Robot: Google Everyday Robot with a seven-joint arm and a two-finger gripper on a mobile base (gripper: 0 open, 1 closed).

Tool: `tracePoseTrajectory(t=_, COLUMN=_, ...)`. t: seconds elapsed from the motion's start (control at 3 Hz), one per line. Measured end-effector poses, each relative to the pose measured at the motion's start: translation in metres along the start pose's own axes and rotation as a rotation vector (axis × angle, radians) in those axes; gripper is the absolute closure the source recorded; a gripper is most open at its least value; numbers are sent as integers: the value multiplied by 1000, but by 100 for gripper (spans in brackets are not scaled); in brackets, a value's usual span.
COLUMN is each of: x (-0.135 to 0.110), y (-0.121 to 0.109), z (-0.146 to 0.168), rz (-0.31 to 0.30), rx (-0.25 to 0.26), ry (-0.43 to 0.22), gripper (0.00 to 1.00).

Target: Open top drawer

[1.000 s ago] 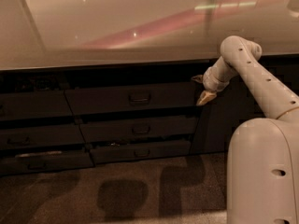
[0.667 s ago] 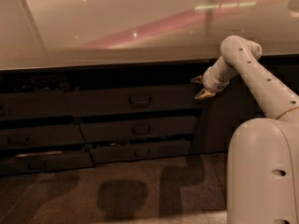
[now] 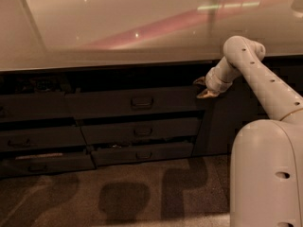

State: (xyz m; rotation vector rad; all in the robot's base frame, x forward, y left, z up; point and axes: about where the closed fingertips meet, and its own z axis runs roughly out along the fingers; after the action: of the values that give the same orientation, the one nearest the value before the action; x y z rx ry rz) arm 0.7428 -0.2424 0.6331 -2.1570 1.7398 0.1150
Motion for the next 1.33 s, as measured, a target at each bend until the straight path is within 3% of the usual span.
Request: tracePoseTrajectory(t=1.33, x=-6, y=-2, z=-12, rz=-3, rx=1, ry=1, gripper=100)
